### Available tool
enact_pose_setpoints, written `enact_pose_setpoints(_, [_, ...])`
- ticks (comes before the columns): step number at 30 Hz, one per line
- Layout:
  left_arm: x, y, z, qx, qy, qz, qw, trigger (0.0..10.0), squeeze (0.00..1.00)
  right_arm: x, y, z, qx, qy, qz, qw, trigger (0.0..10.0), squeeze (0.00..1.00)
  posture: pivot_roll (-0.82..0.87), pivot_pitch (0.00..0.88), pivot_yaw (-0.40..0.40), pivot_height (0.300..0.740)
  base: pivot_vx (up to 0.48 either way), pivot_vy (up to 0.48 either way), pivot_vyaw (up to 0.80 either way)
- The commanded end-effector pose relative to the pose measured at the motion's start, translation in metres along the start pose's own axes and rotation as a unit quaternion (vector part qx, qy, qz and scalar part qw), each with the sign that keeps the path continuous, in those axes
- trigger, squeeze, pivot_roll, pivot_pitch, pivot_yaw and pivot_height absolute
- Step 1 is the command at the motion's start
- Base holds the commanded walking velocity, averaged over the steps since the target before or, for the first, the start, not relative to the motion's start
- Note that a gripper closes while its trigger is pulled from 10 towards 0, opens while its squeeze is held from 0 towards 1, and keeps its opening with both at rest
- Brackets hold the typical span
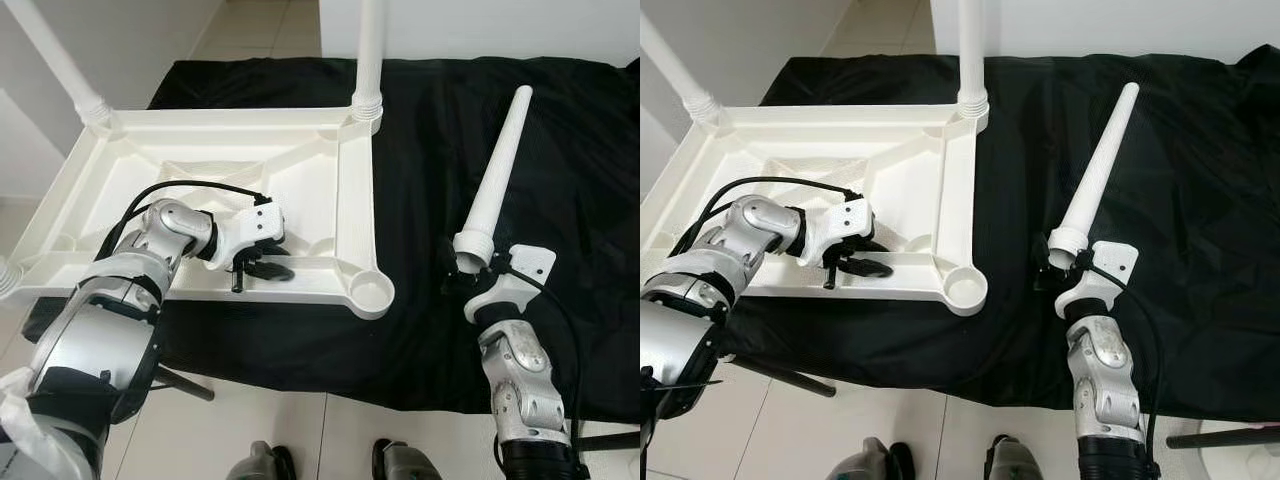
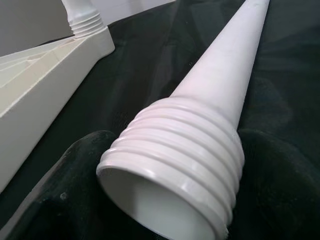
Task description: Building children table
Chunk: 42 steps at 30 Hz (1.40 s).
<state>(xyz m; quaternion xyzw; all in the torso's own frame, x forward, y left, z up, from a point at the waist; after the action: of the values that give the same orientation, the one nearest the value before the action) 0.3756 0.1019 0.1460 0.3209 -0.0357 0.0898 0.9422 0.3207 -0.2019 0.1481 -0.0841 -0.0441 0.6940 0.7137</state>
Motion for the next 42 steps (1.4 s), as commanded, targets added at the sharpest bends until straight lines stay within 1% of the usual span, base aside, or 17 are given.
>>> enact_pose_setpoints(1, [-0.017, 0.004, -0.014, 0.032, 0.002, -0.079, 0.996, 10.0, 1.00, 0.000, 0.001, -0.004, 0.006, -0.004, -0.009, 1.000, 10.0, 0.00, -0.04, 0.135, 0.118, 0.740, 0.000, 0.000, 0.00])
enact_pose_setpoints(2, [-0.017, 0.004, -0.014, 0.032, 0.002, -0.079, 0.996, 10.0, 1.00, 0.000, 0.001, -0.004, 0.006, -0.004, -0.009, 1.000, 10.0, 0.00, -0.04, 0.135, 0.118, 0.740, 0.000, 0.000, 0.00])
enact_pose_setpoints(3, [-0.017, 0.005, -0.013, 0.033, -0.013, -0.081, 0.996, 10.0, 0.00, 0.000, 0.000, -0.004, 0.004, -0.006, -0.015, 1.000, 10.0, 0.00, -0.04, 0.133, 0.116, 0.740, 0.000, 0.000, 0.00])
enact_pose_setpoints(9, [-0.017, 0.009, 0.000, -0.007, -0.015, -0.084, 0.996, 10.0, 0.00, -0.001, -0.002, -0.001, -0.004, -0.006, -0.031, 0.999, 10.0, 0.00, -0.04, 0.130, 0.114, 0.740, 0.000, 0.000, 0.00])
enact_pose_setpoints(16, [-0.015, 0.024, 0.043, -0.165, 0.015, -0.042, 0.985, 10.0, 0.00, -0.011, -0.005, -0.002, -0.008, 0.010, -0.105, 0.994, 10.0, 0.00, -0.04, 0.120, 0.110, 0.740, 0.000, 0.000, 0.00])
enact_pose_setpoints(19, [-0.015, 0.024, 0.045, -0.176, 0.018, -0.035, 0.984, 10.0, 0.00, -0.013, -0.005, -0.003, -0.006, 0.013, -0.114, 0.993, 10.0, 0.00, -0.04, 0.120, 0.110, 0.740, 0.000, 0.000, 0.00])
enact_pose_setpoints(25, [-0.015, 0.017, 0.045, -0.210, 0.040, 0.062, 0.975, 10.0, 0.00, -0.008, -0.005, -0.013, 0.015, 0.012, -0.125, 0.992, 10.0, 0.00, -0.04, 0.107, 0.100, 0.740, 0.000, 0.000, 0.00])
enact_pose_setpoints(26, [-0.013, 0.015, 0.048, -0.235, 0.075, 0.091, 0.965, 10.0, 0.00, -0.005, -0.006, -0.017, 0.023, 0.012, -0.126, 0.992, 10.0, 0.00, -0.03, 0.102, 0.095, 0.740, 0.000, 0.000, 0.00])
enact_pose_setpoints(28, [-0.013, 0.015, 0.048, -0.235, 0.075, 0.091, 0.965, 10.0, 0.00, -0.005, -0.006, -0.017, 0.023, 0.012, -0.126, 0.992, 10.0, 0.00, -0.03, 0.102, 0.095, 0.740, 0.000, 0.000, 0.00])
enact_pose_setpoints(30, [-0.012, 0.014, 0.049, -0.255, 0.107, 0.106, 0.955, 10.0, 0.00, -0.003, -0.007, -0.021, 0.030, 0.013, -0.128, 0.991, 10.0, 0.00, -0.03, 0.096, 0.095, 0.740, 0.000, 0.000, 0.00])
enact_pose_setpoints(31, [-0.011, 0.014, 0.056, -0.305, 0.159, 0.124, 0.931, 10.0, 0.00, -0.002, -0.011, -0.026, 0.040, 0.011, -0.135, 0.990, 10.0, 0.00, -0.03, 0.083, 0.082, 0.740, 0.000, 0.000, 0.00])
enact_pose_setpoints(32, [-0.011, 0.014, 0.056, -0.305, 0.159, 0.124, 0.931, 10.0, 0.00, -0.002, -0.011, -0.026, 0.040, 0.011, -0.135, 0.990, 10.0, 0.00, -0.03, 0.083, 0.082, 0.740, 0.000, 0.000, 0.00])
enact_pose_setpoints(33, [-0.008, 0.014, 0.061, -0.329, 0.191, 0.129, 0.916, 10.0, 0.00, -0.004, -0.014, -0.028, 0.047, 0.015, -0.142, 0.989, 4.9, 0.00, -0.03, 0.077, 0.081, 0.740, 0.000, 0.000, 0.00])
enact_pose_setpoints(34, [-0.005, 0.014, 0.064, -0.344, 0.212, 0.132, 0.905, 10.0, 0.00, -0.005, -0.015, -0.029, 0.051, 0.019, -0.146, 0.988, 1.6, 0.00, -0.03, 0.077, 0.081, 0.740, 0.000, 0.000, 0.00])
enact_pose_setpoints(36, [-0.004, 0.013, 0.066, -0.355, 0.226, 0.137, 0.897, 10.0, 0.00, -0.008, -0.017, -0.031, 0.062, 0.029, -0.154, 0.986, 1.6, 0.00, -0.03, 0.071, 0.076, 0.740, 0.000, 0.000, 0.00])
enact_pose_setpoints(37, [-0.004, 0.009, 0.064, -0.357, 0.244, 0.146, 0.890, 10.0, 0.00, -0.014, -0.018, -0.034, 0.072, 0.033, -0.168, 0.983, 0.0, 0.00, -0.03, 0.070, 0.074, 0.740, 0.000, 0.000, 0.00])
enact_pose_setpoints(42, [-0.010, -0.002, 0.057, -0.350, 0.269, 0.154, 0.884, 10.0, 0.00, -0.024, -0.017, -0.037, 0.083, 0.037, -0.192, 0.977, 0.0, 0.00, -0.04, 0.059, 0.069, 0.740, 0.000, 0.000, 0.00])
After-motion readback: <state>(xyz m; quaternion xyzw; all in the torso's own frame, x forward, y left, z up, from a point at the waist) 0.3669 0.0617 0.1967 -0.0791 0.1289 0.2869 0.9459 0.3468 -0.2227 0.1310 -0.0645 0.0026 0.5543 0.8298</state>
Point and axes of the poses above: a point about 5 cm out from each wrist's last joint towards the gripper, its own y axis pointing back from the gripper into the wrist, its own z axis along the axis of the wrist's last joint, x = y × z, the point moved 4 cm from there along -y, pointing out of the wrist towards the gripper, and after that the axes turned 11 degrees about y, right-handed, at the moved point
